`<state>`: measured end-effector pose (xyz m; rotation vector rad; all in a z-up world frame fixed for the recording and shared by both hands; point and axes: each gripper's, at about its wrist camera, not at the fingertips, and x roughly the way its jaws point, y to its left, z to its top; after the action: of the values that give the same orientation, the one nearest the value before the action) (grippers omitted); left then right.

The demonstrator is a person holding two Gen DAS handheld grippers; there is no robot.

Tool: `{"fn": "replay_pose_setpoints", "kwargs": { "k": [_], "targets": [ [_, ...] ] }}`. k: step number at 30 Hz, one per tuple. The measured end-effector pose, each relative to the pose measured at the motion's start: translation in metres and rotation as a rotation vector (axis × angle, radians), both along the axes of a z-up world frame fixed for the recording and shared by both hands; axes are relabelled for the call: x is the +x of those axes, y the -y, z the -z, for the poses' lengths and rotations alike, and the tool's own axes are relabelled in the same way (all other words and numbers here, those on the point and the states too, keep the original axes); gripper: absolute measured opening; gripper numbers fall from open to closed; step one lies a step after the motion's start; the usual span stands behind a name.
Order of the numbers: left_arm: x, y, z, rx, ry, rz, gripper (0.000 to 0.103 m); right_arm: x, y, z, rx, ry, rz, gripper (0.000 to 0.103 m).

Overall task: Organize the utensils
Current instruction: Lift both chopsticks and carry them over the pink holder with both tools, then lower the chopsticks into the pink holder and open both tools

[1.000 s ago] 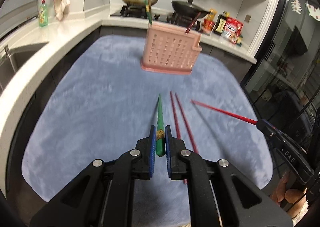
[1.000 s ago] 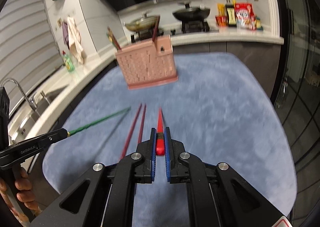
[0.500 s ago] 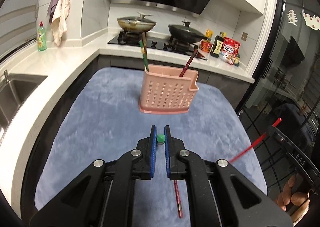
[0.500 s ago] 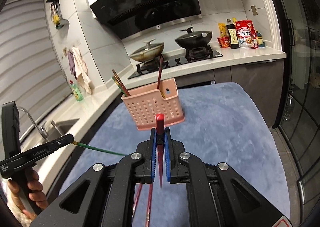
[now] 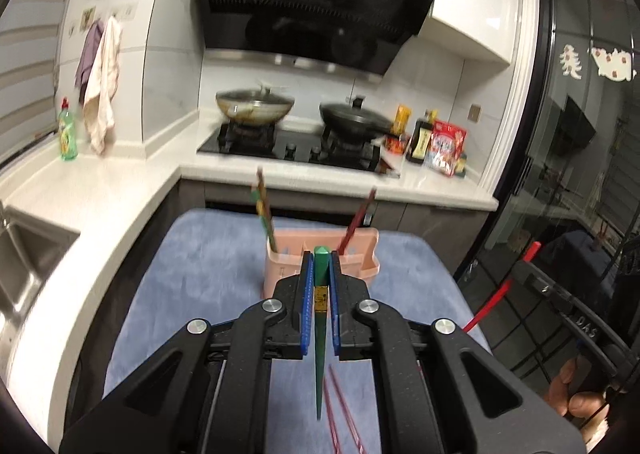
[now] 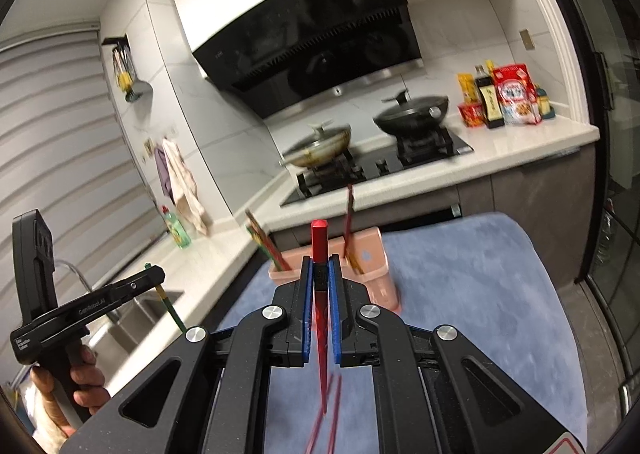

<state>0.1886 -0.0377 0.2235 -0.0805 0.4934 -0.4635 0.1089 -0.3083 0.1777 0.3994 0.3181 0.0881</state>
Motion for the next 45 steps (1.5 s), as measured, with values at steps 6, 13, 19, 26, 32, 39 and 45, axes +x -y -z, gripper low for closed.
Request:
{"fn": "replay_pose_setpoints", "kwargs": {
  "k": [6, 13, 19, 26, 32, 39, 45],
  "targets": [
    [0.028, 0.015, -0.048, -0.040, 0.117, -0.035, 0.007, 0.048, 0.009, -0.032, 0.017, 0.066, -0.003, 0.007],
    [0.074, 0.029, -0.088, -0.080, 0.209, -0.082, 0.007, 0.108, 0.014, -0.060, 0.014, 0.132, 0.013, 0.007],
    [0.106, 0.040, -0.084, -0.074, 0.226, -0.110, 0.007, 0.152, 0.019, -0.058, 0.039, 0.137, 0.029, 0.007],
    [0.137, 0.042, -0.058, -0.058, 0.179, -0.123, 0.007, 0.184, 0.019, -0.033, 0.065, 0.089, 0.035, 0.007],
    [0.154, 0.044, -0.026, -0.037, 0.117, -0.115, 0.007, 0.202, 0.018, 0.004, 0.066, 0.011, 0.039, 0.007],
    [0.161, 0.043, -0.005, -0.039, 0.075, -0.108, 0.007, 0.208, 0.014, 0.019, 0.060, -0.035, 0.040, 0.012],
    [0.149, 0.039, -0.006, -0.032, 0.084, -0.126, 0.047, 0.191, 0.019, 0.005, 0.068, -0.008, 0.056, 0.028]
  ]
}}
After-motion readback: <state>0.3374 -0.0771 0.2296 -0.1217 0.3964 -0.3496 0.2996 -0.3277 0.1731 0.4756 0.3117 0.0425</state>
